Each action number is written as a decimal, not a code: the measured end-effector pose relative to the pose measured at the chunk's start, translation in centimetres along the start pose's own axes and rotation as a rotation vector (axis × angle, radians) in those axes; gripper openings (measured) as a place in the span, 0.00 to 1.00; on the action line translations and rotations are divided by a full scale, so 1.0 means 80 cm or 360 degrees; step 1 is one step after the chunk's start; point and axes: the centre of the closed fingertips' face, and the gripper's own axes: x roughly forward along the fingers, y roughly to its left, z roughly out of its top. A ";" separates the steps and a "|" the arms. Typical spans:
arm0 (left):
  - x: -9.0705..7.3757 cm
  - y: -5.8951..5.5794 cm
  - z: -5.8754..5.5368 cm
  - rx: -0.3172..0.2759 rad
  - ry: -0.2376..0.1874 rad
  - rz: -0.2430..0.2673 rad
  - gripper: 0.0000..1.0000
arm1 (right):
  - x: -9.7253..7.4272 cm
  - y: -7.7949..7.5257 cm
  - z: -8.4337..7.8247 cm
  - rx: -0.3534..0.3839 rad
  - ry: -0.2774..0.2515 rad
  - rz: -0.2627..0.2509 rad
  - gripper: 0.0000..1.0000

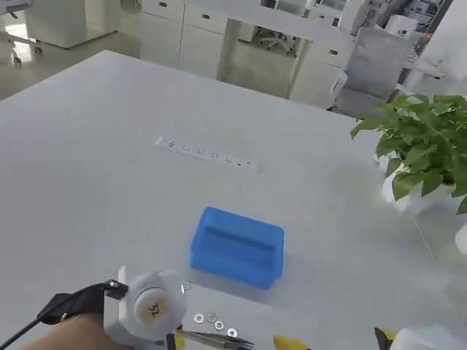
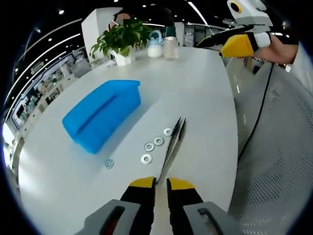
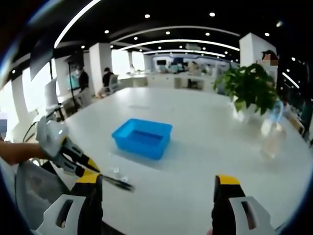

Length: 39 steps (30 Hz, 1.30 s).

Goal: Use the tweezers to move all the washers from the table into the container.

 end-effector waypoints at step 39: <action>-0.081 -0.025 0.114 0.0006 -0.0264 0.0033 0.00 | 0.001 0.063 0.003 -0.0053 0.0039 0.0351 0.75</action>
